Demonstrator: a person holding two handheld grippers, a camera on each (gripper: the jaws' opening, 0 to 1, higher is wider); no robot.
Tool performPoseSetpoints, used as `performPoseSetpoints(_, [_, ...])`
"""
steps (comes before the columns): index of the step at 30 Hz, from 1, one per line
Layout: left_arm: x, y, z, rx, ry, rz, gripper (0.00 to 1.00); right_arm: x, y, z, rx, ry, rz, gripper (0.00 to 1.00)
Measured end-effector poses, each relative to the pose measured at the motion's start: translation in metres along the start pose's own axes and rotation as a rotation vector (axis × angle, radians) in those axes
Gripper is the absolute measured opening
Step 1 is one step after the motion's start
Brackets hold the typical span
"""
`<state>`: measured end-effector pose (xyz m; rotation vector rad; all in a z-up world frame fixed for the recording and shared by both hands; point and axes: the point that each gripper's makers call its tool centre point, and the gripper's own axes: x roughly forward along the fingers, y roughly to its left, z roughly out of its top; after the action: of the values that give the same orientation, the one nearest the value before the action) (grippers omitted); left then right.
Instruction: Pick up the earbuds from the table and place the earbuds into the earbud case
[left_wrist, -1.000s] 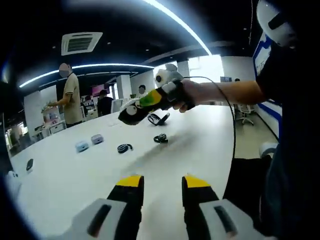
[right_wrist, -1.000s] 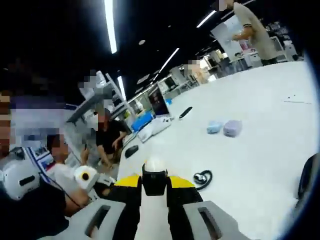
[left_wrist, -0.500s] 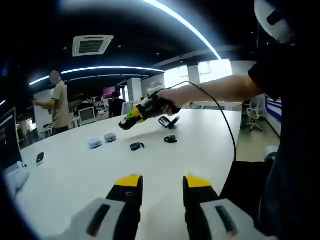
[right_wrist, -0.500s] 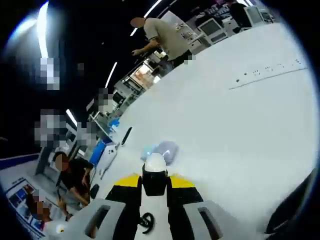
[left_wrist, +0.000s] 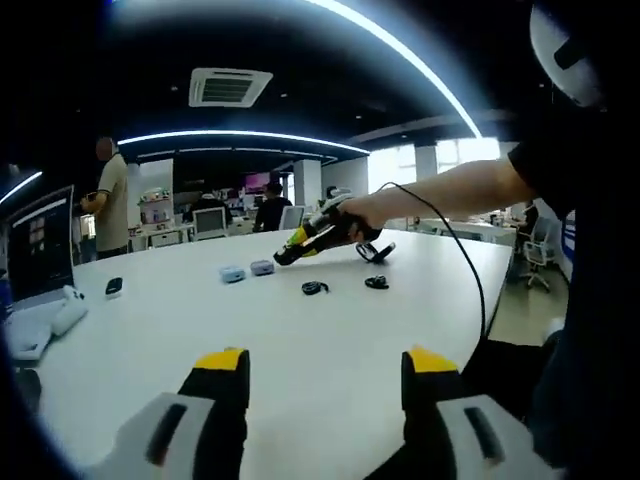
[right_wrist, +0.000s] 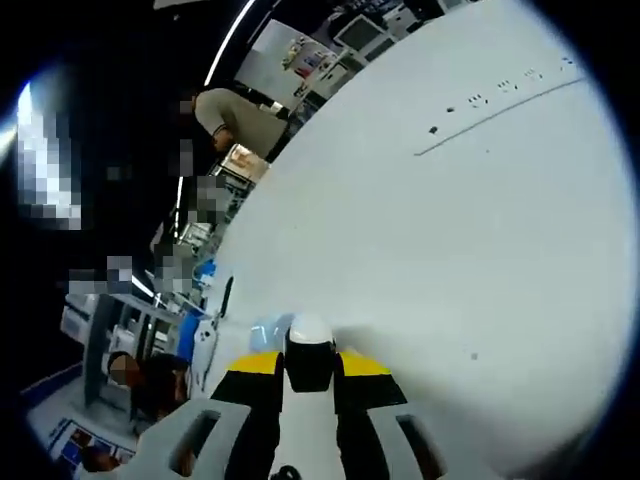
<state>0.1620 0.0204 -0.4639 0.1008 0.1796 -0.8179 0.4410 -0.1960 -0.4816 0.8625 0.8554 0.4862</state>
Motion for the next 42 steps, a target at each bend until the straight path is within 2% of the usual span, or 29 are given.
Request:
performPoseSetpoints(3, [-0.003,0.0,0.001,-0.021,-0.013,0.004,0.64,0.001,-0.006,-0.003,0.003,0.017,-0.02,0.19])
performPoseSetpoints(6, [-0.004,0.0,-0.001,-0.026,-0.012,0.006,0.63,0.0,-0.008,0.0,0.063,0.013,-0.005,0.19])
performPoseSetpoints(9, [-0.006,0.0,-0.002,-0.031,-0.009,0.009,0.64,-0.002,-0.008,-0.003,0.062,0.031,-0.001,0.19])
performPoseSetpoints(12, [-0.007,0.0,-0.002,-0.034,-0.007,0.011,0.64,-0.006,-0.012,-0.002,0.02,0.021,-0.03,0.21])
performPoseSetpoints(16, [-0.006,-0.004,-0.001,-0.033,-0.006,0.007,0.64,-0.012,-0.013,0.002,0.006,0.003,-0.039,0.28])
performPoseSetpoints(23, [-0.005,-0.011,0.0,-0.026,-0.001,-0.004,0.64,-0.021,-0.019,0.007,-0.036,-0.015,-0.069,0.28])
performPoseSetpoints(28, [-0.004,-0.015,0.001,-0.022,0.007,-0.005,0.64,-0.028,-0.018,0.015,-0.075,-0.059,-0.072,0.3])
performPoseSetpoints(32, [-0.003,-0.019,0.003,-0.017,0.009,-0.009,0.64,-0.035,-0.01,0.011,-0.104,-0.074,-0.051,0.3])
performPoseSetpoints(37, [0.001,-0.026,0.007,-0.01,0.013,-0.02,0.64,-0.045,0.006,-0.003,-0.15,-0.07,0.0,0.3])
performPoseSetpoints(42, [0.007,-0.034,0.011,0.002,0.019,-0.035,0.64,-0.069,0.027,-0.019,-0.243,-0.078,0.067,0.29])
